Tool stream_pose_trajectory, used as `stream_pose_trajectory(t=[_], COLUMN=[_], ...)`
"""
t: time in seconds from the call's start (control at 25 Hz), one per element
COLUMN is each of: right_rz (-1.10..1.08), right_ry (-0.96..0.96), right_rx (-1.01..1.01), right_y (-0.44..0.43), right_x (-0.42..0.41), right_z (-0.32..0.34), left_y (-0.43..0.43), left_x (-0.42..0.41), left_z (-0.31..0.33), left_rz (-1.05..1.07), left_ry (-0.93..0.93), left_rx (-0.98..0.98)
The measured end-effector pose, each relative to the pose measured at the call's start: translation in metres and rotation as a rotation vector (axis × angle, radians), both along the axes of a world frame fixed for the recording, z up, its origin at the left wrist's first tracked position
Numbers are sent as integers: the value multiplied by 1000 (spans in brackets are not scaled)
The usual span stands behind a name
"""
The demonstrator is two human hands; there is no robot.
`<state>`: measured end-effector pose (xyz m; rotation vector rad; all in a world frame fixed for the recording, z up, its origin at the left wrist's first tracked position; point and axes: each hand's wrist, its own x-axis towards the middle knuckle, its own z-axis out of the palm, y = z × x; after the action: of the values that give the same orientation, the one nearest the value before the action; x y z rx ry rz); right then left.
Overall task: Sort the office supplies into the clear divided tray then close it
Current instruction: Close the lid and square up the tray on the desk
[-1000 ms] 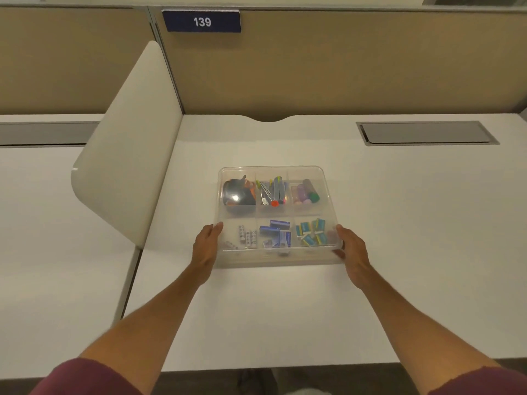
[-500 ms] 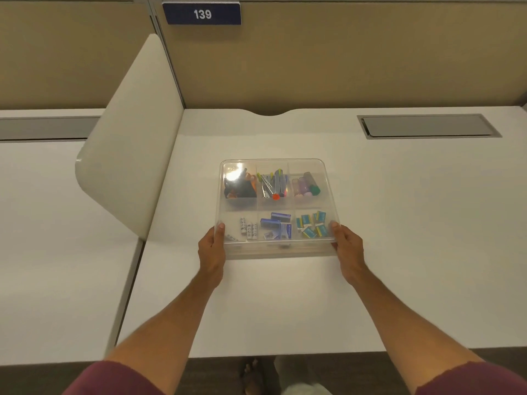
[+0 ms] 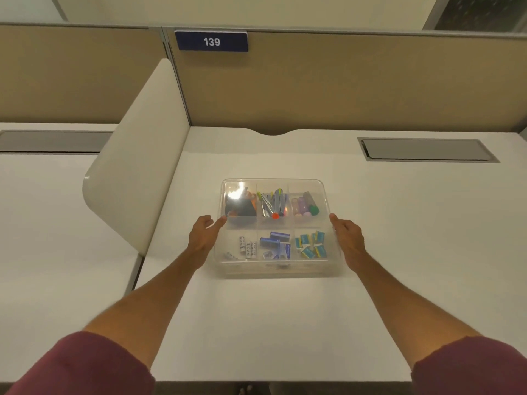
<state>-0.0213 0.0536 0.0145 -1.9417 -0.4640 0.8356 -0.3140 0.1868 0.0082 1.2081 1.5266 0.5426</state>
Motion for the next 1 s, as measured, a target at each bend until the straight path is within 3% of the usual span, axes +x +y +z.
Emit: stream_pose_trajectory(t=[0.24,0.52,1.0], right_rz=[81,42,4], right_ry=[-74,38,181], right_rx=[-81,-148,-232], right_y=[75,134,149], right_x=[26,48,57], right_z=[13,3,-11], left_y=[60,106,119], left_x=[31,66,80], left_z=[-3,-3,-26], left_rz=[60,191,292], left_ry=[0,15,22], left_rx=[-50,-116,-72])
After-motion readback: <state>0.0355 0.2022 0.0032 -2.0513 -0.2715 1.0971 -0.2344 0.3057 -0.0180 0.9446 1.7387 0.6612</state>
